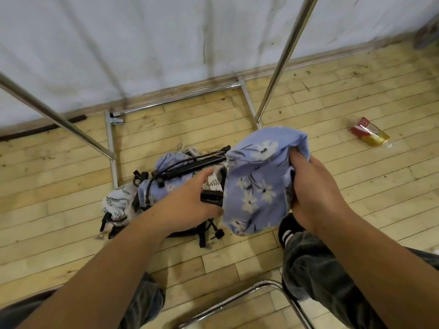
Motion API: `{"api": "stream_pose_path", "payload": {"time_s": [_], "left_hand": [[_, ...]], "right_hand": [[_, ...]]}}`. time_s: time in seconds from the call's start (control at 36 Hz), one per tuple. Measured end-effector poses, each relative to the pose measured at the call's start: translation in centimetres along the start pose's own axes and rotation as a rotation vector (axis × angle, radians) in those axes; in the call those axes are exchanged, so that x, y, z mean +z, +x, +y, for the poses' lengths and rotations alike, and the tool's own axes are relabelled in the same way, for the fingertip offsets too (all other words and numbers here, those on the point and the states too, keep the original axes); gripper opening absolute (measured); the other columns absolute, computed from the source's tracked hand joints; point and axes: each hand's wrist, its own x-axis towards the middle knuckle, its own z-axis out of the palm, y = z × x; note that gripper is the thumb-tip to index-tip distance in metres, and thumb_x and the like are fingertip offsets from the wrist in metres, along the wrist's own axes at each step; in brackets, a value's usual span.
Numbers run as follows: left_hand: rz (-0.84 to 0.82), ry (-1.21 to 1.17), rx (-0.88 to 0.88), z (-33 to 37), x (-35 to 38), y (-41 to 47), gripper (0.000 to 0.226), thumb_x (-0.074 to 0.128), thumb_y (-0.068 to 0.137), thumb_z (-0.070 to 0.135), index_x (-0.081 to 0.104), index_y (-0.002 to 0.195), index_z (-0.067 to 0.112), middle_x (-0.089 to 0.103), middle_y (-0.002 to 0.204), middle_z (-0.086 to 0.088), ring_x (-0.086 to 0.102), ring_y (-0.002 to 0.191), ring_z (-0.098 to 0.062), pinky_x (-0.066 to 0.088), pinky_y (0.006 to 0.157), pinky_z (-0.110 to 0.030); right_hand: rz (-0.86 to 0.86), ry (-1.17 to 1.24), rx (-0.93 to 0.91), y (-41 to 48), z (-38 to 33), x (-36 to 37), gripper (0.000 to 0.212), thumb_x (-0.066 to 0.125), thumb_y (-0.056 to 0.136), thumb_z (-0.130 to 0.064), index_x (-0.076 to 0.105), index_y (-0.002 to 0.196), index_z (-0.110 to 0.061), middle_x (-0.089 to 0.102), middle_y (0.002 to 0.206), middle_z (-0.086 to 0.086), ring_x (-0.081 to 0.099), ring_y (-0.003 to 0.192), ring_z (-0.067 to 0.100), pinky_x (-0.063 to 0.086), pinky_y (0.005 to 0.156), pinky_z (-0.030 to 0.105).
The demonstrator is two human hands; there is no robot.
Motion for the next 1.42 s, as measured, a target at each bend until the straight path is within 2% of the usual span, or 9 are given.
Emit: {"api": "stream_pose_path", "payload": {"time_s": [0.14,0.31,0.44,0.61,0.78,0.97,1.17,1.33,1.42], "left_hand": [[-0.169,-0.026,0.165,0.1,1.0,-0.1,0.072,0.073,0.095,0.031,0.027,0.136,0.069,0.052,0.141,0.026,0.059,0.119,0.002,0.053,0.099,-0.032],[-0.149,-0.066,0.103,0.0,1.3,-0.1,0.016,0.061,0.102,0.040,0.072,0.114,0.039,0.075,0.107,0.014,0.071,0.095,-0.009,0.056,0.088,-0.033],[0.022,-0.183,0.015,0.0,0.9,0.5,0.032,0.052,0.103,0.051,0.072,0.097,0.026,0.073,0.081,0.013,0.069,0.074,-0.007,0.056,0.072,-0.028],[0.221,-0.493,-0.059,0.2,0.8,1.2,0.019,0.055,0.104,0.045,0.069,0.115,0.038,0.076,0.113,0.017,0.072,0.105,-0.010,0.054,0.102,-0.043],[0.279,-0.654,-0.132,1.3,0.5,0.7,0.027,0.057,0.104,0.041,0.069,0.113,0.019,0.080,0.101,-0.003,0.076,0.096,-0.025,0.056,0.099,-0.053],[0.195,-0.951,-0.221,2.4,-0.1,0.2,0.030,0.056,0.105,0.036,0.066,0.123,0.015,0.079,0.101,-0.012,0.076,0.097,-0.032,0.059,0.094,-0.050],[0.052,-1.003,-0.135,3.2,-0.5,-0.7,0.048,0.046,0.104,0.052,0.072,0.122,0.015,0.078,0.106,-0.012,0.075,0.083,-0.024,0.059,0.067,-0.031],[0.140,-0.861,-0.124,3.4,-0.4,-0.3,0.033,0.054,0.102,0.046,0.075,0.100,0.021,0.071,0.086,-0.005,0.065,0.069,-0.018,0.047,0.062,-0.028],[0.145,-0.775,-0.047,2.8,-0.4,-0.2,0.025,0.061,0.100,0.040,0.077,0.107,0.021,0.072,0.100,-0.017,0.066,0.088,-0.027,0.054,0.079,-0.037]], "right_hand": [[0.015,0.114,0.058,0.1,-0.7,0.3,0.034,0.046,0.108,-0.044,0.072,0.120,-0.025,0.080,0.101,0.002,0.079,0.086,0.021,0.062,0.068,0.038],[0.068,0.107,0.001,0.9,-0.8,0.8,0.025,0.044,0.109,-0.043,0.067,0.117,-0.036,0.078,0.101,-0.009,0.074,0.101,0.019,0.061,0.070,0.024],[0.033,-0.055,0.016,0.8,-0.1,0.7,0.063,0.055,0.093,-0.069,0.047,0.148,-0.040,0.064,0.137,-0.015,0.068,0.117,0.013,0.056,0.099,0.046],[-0.043,-0.409,-0.027,0.1,0.0,1.6,0.074,0.060,0.096,-0.058,0.026,0.160,-0.045,0.033,0.164,-0.013,0.040,0.143,0.009,0.035,0.096,0.025],[-0.303,-0.622,-0.088,-0.4,1.0,2.3,0.031,0.069,0.093,-0.049,0.064,0.122,-0.039,0.062,0.123,-0.021,0.063,0.107,-0.005,0.049,0.064,0.007],[-0.508,-0.659,-0.140,-0.5,1.7,2.6,0.064,0.075,0.086,-0.055,0.049,0.144,-0.048,0.062,0.128,-0.024,0.063,0.109,-0.008,0.056,0.076,0.011],[-0.327,-0.598,-0.178,0.0,1.6,2.6,0.018,0.058,0.102,-0.037,0.069,0.115,-0.044,0.077,0.099,-0.013,0.073,0.090,0.001,0.064,0.077,0.030],[-0.194,-0.440,-0.025,0.1,1.4,2.9,0.024,0.047,0.108,-0.032,0.070,0.105,-0.030,0.078,0.089,-0.009,0.076,0.081,0.009,0.064,0.079,0.036],[-0.162,-0.446,0.012,0.3,1.4,2.7,0.023,0.046,0.108,-0.030,0.068,0.107,-0.025,0.077,0.089,-0.003,0.076,0.083,0.014,0.064,0.077,0.037]]}}
